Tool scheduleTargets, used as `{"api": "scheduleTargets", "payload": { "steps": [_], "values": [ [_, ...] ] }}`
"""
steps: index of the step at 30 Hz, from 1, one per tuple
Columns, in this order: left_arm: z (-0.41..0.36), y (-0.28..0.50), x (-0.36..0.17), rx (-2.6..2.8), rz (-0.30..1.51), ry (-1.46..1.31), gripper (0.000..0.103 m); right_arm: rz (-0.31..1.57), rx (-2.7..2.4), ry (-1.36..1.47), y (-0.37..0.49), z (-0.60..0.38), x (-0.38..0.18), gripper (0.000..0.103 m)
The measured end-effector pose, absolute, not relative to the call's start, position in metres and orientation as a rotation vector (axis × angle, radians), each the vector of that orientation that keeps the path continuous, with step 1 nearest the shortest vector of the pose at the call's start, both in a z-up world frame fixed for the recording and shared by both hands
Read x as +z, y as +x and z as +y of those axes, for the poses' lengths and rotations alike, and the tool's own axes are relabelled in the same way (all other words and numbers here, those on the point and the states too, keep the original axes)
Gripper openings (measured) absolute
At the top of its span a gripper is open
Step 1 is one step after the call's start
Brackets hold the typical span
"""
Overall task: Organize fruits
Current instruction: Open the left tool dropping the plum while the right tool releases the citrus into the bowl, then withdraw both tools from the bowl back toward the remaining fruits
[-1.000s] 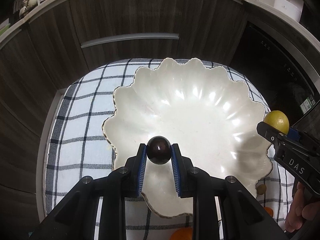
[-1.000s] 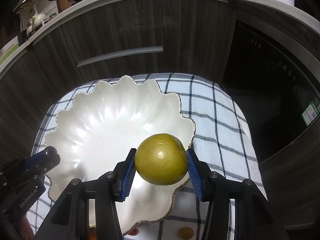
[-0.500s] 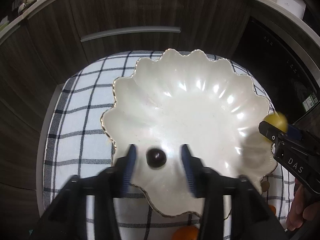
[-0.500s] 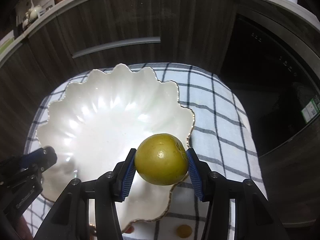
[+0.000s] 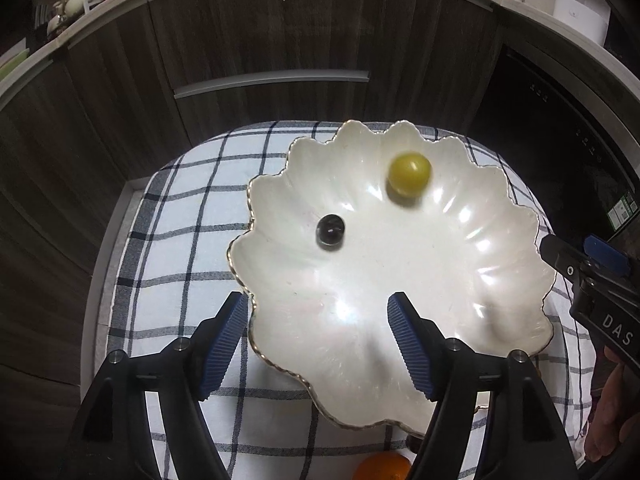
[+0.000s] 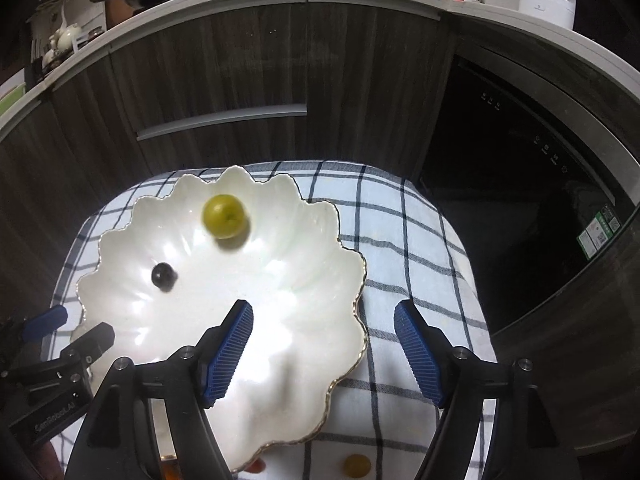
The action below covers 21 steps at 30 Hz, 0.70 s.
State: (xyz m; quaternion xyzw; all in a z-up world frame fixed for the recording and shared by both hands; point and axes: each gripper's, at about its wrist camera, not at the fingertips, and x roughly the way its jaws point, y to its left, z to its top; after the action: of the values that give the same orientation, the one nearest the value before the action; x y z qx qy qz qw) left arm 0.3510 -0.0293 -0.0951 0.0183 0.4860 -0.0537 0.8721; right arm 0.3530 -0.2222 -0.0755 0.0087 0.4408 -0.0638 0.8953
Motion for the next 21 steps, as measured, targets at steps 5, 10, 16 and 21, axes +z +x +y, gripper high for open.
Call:
{"api": "scheduleTargets", "payload": {
  "steps": [5,10,16,21],
  "values": [
    [-0.031,0.343,-0.084,-0.108,0.991,0.046,0.075,0.895,-0.131,0.018,0.346,-0.223,-0.068,0.074],
    [-0.033,0.334,-0.068,-0.115,0.957,0.045,0.076,0.879,-0.121,0.025,0.338,-0.226,-0.060,0.074],
    [-0.038,0.323,-0.056,-0.119,0.927,0.061,0.077,0.862,-0.121,0.037,0.328,-0.231,-0.052,0.074],
    [-0.043,0.312,-0.054,-0.123,0.916,0.075,0.077,0.850,-0.123,0.032,0.318,-0.234,-0.047,0.074]
  ]
}}
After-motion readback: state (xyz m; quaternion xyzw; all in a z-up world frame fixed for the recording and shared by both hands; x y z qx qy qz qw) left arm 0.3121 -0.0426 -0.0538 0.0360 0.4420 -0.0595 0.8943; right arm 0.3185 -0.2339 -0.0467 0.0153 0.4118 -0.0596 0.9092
